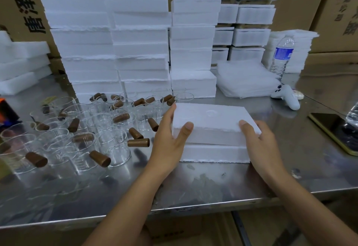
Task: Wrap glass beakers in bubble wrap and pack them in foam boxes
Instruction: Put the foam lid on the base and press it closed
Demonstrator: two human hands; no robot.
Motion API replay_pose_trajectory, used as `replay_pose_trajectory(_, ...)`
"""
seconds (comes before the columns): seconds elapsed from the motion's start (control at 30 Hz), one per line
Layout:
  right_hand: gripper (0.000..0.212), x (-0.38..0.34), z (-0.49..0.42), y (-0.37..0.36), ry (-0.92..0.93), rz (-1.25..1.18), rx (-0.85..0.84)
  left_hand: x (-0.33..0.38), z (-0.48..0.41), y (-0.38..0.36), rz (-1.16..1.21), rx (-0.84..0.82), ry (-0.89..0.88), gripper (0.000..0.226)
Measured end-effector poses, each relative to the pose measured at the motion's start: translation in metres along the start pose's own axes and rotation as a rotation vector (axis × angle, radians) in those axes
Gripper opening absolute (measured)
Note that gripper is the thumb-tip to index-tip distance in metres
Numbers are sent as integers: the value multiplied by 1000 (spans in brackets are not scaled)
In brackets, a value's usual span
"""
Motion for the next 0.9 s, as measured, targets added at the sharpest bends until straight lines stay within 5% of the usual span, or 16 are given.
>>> replay_pose_trajectory(0.17,20,-3,1,-1,19,51,-3,-3,4,1,22,-27,28,70)
replay_pose_trajectory(0.63,27,-14,10,1,69,159,21,-8,4,4,-22,-7,111,74)
replay_pose_trajectory(0.9,29,-16,18,-3,33,114,84,-15,0,1,212,-54,309,40)
Point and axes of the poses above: each hand's wrist, its own z-axis away from the middle knuckle, its own y-axis out of the back of the hand, x = y × z, the point moved 5 cm from there along -z, towards the middle knuckle, and after that the axes turned 9 degrees about y, right-handed, at the moved point
